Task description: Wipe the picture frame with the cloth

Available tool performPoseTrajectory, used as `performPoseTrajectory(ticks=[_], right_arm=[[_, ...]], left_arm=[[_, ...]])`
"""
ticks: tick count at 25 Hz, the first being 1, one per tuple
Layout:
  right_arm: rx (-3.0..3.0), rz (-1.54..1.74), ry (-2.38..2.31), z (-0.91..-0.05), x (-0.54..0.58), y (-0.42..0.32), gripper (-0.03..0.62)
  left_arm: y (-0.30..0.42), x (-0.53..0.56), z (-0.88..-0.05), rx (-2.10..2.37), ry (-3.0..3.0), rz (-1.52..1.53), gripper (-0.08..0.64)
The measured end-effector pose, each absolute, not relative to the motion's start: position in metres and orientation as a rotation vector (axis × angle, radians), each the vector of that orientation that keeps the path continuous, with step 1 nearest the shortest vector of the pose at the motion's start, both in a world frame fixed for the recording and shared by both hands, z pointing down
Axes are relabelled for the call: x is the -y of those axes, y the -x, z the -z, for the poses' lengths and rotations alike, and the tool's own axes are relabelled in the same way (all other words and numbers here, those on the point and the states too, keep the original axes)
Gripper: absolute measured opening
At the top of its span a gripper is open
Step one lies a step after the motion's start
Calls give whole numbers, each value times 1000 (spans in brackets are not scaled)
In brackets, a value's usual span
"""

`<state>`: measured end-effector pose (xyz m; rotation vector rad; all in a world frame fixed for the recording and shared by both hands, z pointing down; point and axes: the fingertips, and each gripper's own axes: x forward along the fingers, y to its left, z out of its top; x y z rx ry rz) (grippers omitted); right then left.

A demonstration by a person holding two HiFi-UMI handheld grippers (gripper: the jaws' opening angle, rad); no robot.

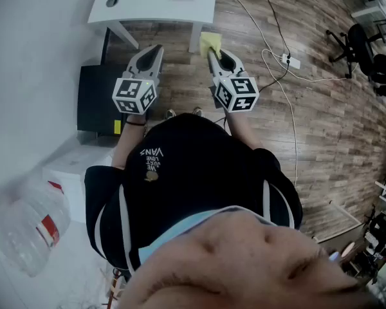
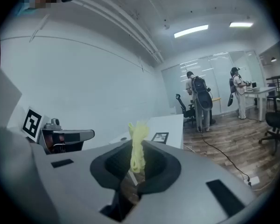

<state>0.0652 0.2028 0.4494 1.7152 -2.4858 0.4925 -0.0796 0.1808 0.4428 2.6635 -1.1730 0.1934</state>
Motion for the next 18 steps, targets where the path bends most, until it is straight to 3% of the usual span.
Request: performPoseTrajectory(ticks=[18], right_arm=[[2538,-560,-1617,-470,-210,-110,46]], left_arm=[[54,-201,-457,1333,-2561,-182,18]])
